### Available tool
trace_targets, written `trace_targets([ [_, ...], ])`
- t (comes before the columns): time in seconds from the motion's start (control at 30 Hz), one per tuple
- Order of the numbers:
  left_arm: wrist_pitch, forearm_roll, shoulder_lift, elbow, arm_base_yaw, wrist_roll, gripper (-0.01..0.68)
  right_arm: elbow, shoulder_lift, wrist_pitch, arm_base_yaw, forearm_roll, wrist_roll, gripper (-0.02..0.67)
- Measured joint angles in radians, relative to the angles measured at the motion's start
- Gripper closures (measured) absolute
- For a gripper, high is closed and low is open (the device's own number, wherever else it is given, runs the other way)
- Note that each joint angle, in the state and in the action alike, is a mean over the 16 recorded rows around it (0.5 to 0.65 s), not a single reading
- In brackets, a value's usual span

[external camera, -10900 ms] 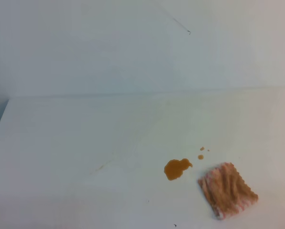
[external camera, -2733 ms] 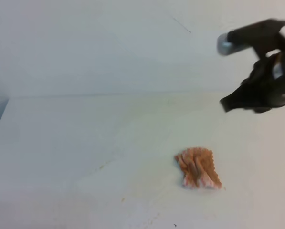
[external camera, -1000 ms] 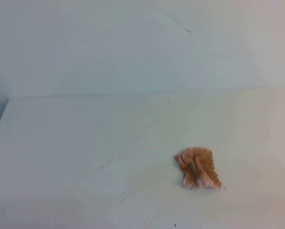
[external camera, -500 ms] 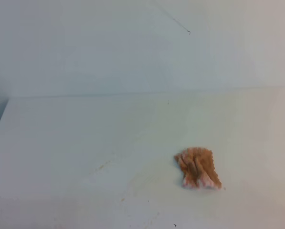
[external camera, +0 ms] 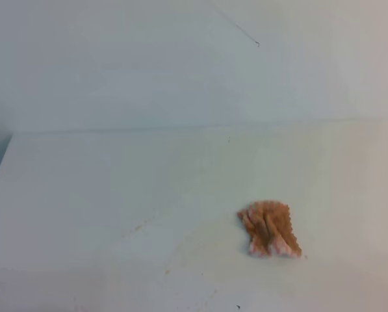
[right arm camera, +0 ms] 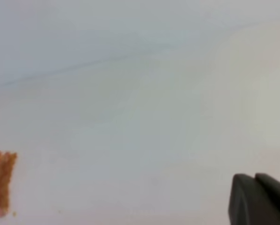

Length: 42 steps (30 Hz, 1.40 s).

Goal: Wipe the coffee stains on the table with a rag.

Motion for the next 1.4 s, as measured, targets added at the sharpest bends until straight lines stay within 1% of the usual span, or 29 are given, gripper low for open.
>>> trace_targets([
  [0.43,-0.001,0.000,0.000,0.000,0.000,-0.001,0.674,0.015,0.000,-0.027,0.028,0.029,-0.207,0.651],
  [0.57,-0.001,0.000,0.000,0.000,0.000,-0.001,0.674,0.015,0.000,-0.027,0.029,0.031,-0.244,0.651],
  [1.4,-0.002,-0.002,-0.002,0.003,0.000,0.000,0.674,0.020,-0.006,-0.033,0.029,0.033,-0.249,0.651],
])
